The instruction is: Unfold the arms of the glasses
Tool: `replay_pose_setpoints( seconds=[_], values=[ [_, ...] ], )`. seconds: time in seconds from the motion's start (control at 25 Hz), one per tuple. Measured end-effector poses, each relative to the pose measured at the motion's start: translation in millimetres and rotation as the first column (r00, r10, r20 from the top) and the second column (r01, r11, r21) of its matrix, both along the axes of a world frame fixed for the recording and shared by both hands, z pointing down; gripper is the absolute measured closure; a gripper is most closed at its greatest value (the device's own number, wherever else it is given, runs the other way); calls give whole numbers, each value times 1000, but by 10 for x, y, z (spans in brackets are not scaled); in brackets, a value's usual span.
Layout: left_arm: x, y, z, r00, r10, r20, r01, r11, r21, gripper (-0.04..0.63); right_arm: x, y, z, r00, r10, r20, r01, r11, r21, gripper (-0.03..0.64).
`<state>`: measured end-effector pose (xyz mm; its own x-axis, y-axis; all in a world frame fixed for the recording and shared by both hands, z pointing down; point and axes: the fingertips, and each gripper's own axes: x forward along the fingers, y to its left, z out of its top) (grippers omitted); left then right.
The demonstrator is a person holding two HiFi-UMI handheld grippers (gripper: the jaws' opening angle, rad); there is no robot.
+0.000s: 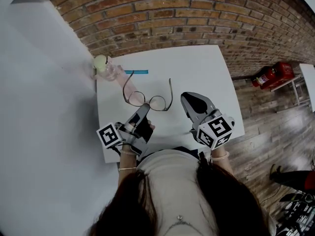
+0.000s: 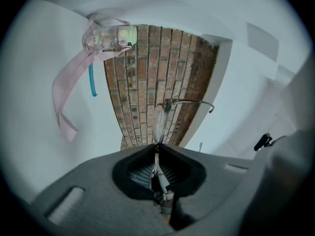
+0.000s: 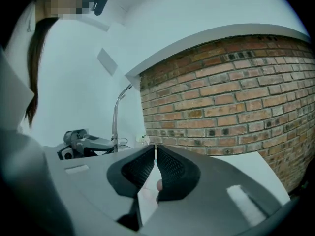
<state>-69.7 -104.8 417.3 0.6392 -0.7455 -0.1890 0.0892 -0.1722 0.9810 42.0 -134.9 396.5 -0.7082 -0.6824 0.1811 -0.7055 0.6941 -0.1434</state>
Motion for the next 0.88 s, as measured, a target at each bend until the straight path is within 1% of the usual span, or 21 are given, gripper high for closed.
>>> replay_pose_setpoints(
  seconds=[0.28,0.88],
  values=[
    [-2,-4,13,1000,7,1,-7,1000,3,574,-7,-15,147,999,17,-49,-18,1000,-17,612],
    [6,-2,5,1000,12,-12,-12,1000,1,574,-40,12,300,994,1,-107,-7,999,-49,612]
  ],
)
